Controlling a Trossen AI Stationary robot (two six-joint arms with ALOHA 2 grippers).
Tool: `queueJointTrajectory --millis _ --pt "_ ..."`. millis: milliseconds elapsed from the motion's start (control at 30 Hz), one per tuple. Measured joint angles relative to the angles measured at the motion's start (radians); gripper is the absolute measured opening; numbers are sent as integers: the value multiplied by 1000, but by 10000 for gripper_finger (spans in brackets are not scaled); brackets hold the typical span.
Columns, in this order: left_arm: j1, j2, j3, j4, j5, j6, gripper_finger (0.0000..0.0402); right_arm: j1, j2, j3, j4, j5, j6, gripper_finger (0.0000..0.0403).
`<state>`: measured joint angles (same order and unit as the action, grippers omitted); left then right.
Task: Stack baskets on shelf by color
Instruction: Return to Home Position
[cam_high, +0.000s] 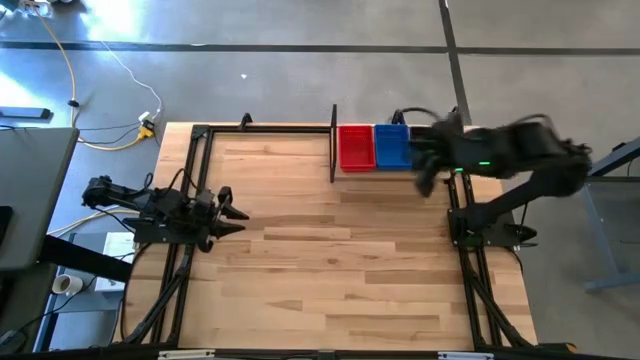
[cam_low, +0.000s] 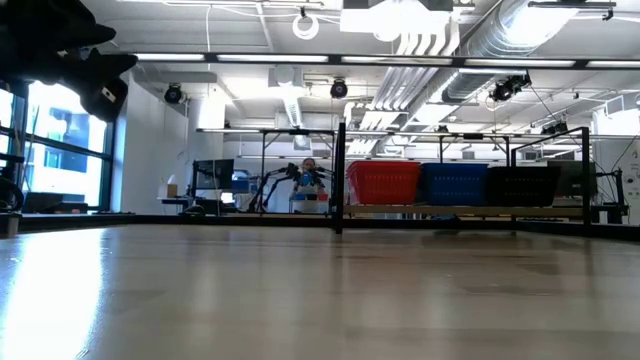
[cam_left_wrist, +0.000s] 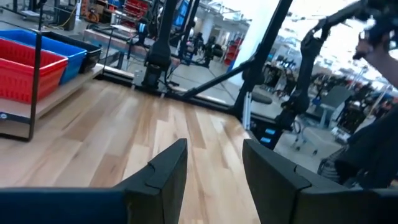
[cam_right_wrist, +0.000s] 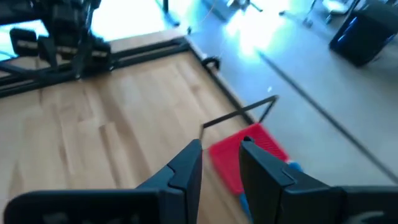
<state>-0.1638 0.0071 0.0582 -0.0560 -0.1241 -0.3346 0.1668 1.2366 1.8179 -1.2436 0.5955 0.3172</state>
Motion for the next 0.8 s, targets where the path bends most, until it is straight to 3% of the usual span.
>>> queueJointTrajectory --millis 200,300,500,800 --pt "0 7 0 -12 -1 -2 145 109 -173 -2 -138 112 41 91" --pt "0 7 0 -38 -43 -7 145 155 -271 -70 -147 168 70 91" --pt "1 7 0 -42 -86 -11 145 182 -486 -332 -18 196 76 91" --pt "1 7 0 -42 -87 -12 145 182 -753 -823 279 46 69 91"
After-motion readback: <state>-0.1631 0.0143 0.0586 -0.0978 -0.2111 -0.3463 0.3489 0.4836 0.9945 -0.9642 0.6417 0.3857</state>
